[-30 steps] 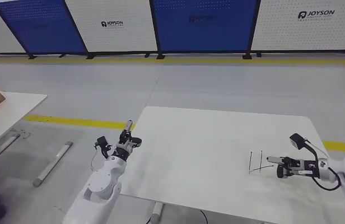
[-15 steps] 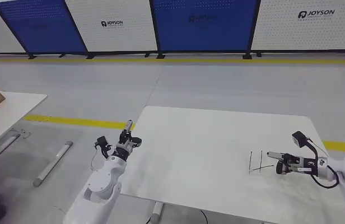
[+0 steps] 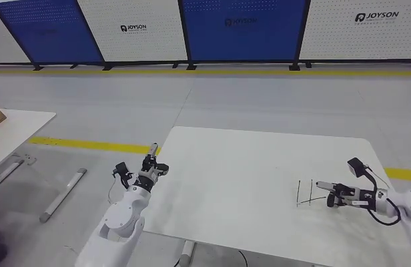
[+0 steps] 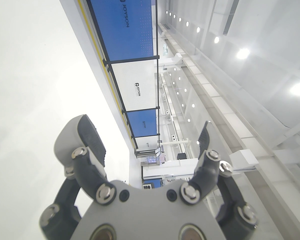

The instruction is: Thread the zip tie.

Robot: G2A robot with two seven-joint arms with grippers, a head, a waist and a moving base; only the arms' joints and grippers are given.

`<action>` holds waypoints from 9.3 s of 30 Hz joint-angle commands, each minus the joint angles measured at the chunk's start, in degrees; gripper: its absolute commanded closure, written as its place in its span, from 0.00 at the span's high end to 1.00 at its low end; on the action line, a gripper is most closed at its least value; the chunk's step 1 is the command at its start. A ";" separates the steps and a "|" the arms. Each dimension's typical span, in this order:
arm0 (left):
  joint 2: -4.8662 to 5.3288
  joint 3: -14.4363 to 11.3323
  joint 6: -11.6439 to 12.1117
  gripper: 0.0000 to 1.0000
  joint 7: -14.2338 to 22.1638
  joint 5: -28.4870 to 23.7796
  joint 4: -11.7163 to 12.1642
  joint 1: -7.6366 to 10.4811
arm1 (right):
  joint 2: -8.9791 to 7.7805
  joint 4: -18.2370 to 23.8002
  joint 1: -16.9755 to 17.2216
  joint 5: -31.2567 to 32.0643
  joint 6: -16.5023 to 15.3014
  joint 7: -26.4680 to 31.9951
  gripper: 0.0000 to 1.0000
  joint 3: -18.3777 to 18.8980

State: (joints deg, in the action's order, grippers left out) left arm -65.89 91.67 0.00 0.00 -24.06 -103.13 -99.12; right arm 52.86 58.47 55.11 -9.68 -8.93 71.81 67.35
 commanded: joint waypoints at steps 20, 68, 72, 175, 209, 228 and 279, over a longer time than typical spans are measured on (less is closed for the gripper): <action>0.00 0.00 0.00 1.00 0.00 0.00 0.00 0.00 | 0.33 -4.72 -1.38 0.41 0.20 0.04 0.40 -1.37; 0.00 0.00 0.00 1.00 0.00 0.00 0.00 0.00 | -1.69 -5.37 2.08 -14.72 -7.22 7.84 0.00 7.07; 0.00 0.00 0.00 1.00 0.00 0.00 0.00 0.00 | -1.61 -4.60 2.58 -14.43 -7.14 6.71 0.00 6.81; -2.65 -26.76 -7.37 1.00 20.34 1.86 6.95 18.36 | 7.24 20.11 10.88 -22.10 -5.58 -32.75 0.00 -12.59; -5.16 -32.59 -1.11 1.00 7.17 -1.32 11.98 23.06 | 9.10 21.54 10.92 -15.84 -4.48 -43.30 0.00 -15.66; -5.11 -32.42 1.51 0.37 12.03 -1.45 13.41 22.78 | 9.10 21.54 10.92 -15.84 -4.48 -43.30 0.00 -15.66; -5.11 -31.51 2.44 0.00 12.38 2.04 12.61 21.53 | 9.18 23.62 14.43 -16.19 -5.04 -42.26 1.00 -10.63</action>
State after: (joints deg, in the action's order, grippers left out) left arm -71.06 59.77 2.42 12.54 -21.75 -90.31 -77.31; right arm 62.07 82.03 69.29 -25.51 -13.80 29.33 56.29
